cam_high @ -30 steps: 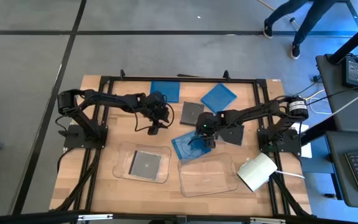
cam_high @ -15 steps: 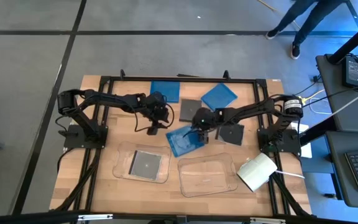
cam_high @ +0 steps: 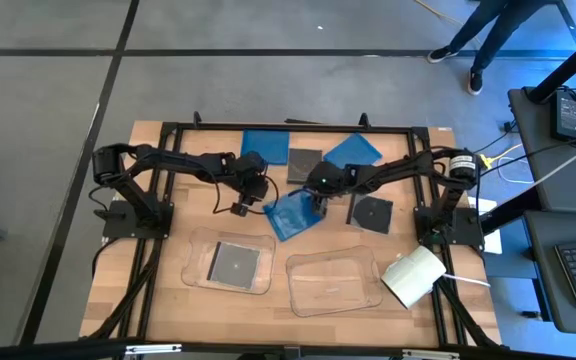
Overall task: Pick & place jewel cases by type
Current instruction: Put the bottom blue CD case into the right transparent bin
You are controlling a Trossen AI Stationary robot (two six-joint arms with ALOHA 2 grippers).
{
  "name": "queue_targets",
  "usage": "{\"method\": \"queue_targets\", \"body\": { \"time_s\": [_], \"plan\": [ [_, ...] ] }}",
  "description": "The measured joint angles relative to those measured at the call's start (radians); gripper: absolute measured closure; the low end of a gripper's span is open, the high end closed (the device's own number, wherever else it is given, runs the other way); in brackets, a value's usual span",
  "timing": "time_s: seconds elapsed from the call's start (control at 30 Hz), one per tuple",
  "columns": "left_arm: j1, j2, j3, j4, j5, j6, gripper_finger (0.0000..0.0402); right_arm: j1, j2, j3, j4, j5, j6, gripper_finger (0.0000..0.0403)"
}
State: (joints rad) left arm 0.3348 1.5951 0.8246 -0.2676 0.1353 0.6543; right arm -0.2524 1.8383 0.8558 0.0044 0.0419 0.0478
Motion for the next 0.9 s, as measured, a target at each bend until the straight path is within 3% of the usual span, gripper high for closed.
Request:
{"method": "queue_targets", "body": {
  "time_s": [0.47,0.63,0.73,0.9],
  "plan": [
    [-0.009,0.0,0.0,0.01,0.049,-0.062,0.0258,-0.057,-0.019,0.034,0.034,0.019,-0.049,0.0204],
    [0.004,0.0,0.0,0.045,0.063,-0.252,0.0258,-0.004,-0.081,0.117,-0.099,0.053,-0.18,0.0204],
    [0.026,0.0,0.0,0.066,0.136,-0.351,0.0258,0.046,-0.094,0.15,-0.202,0.107,-0.286,0.0204],
    [0.08,0.0,0.0,0.155,0.357,-0.514,0.0258,0.13,-0.098,0.159,-0.314,0.186,-0.402,0.0204]
  ]
}}
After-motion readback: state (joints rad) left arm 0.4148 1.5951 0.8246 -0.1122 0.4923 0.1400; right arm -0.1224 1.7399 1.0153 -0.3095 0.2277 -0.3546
